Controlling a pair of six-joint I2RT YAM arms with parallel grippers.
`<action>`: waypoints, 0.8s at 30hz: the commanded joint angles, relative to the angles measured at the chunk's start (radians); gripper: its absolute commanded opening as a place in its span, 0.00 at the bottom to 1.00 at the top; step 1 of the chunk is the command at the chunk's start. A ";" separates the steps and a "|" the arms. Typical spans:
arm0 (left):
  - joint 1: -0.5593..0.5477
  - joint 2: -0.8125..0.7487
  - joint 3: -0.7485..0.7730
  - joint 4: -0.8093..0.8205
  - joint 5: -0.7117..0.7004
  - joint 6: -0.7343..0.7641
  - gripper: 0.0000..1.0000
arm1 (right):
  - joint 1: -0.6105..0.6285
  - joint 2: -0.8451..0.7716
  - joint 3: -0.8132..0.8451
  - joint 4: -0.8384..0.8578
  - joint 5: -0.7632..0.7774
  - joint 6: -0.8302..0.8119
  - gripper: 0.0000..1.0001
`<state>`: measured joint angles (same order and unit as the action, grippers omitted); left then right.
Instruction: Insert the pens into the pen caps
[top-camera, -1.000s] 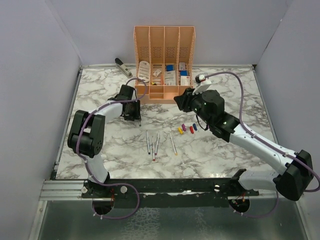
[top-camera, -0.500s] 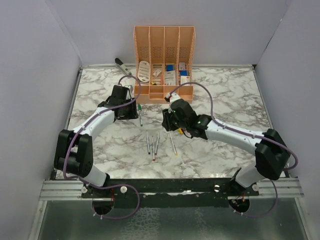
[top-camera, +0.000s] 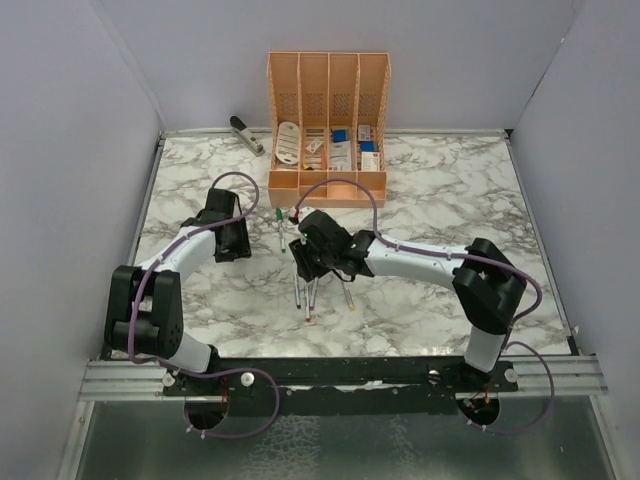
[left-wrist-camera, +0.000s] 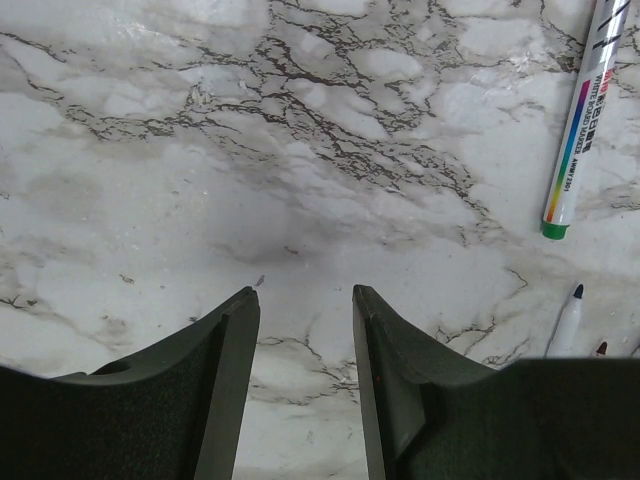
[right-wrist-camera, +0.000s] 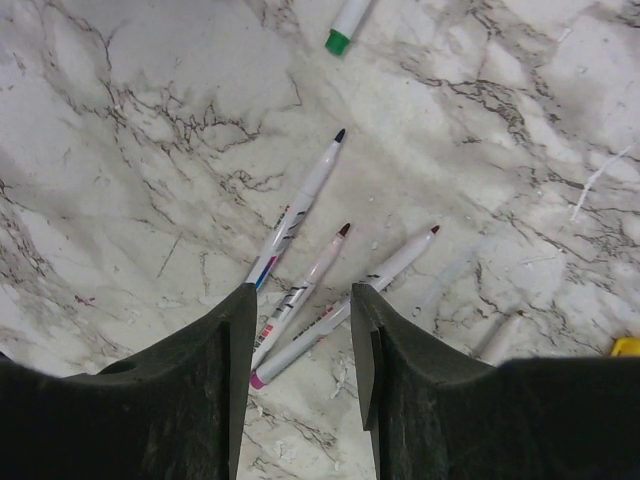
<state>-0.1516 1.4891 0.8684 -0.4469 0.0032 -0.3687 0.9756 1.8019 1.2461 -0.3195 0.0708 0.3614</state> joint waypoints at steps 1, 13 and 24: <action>0.015 -0.065 -0.002 0.001 -0.022 -0.003 0.46 | 0.009 0.059 0.060 -0.020 -0.039 -0.001 0.42; 0.020 -0.047 -0.023 0.024 0.012 -0.012 0.45 | 0.018 0.187 0.149 -0.039 -0.051 -0.052 0.39; 0.021 -0.033 -0.017 0.035 0.017 -0.009 0.45 | 0.021 0.264 0.224 -0.067 -0.062 -0.071 0.38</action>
<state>-0.1375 1.4456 0.8539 -0.4347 0.0029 -0.3721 0.9886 2.0304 1.4231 -0.3614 0.0315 0.3080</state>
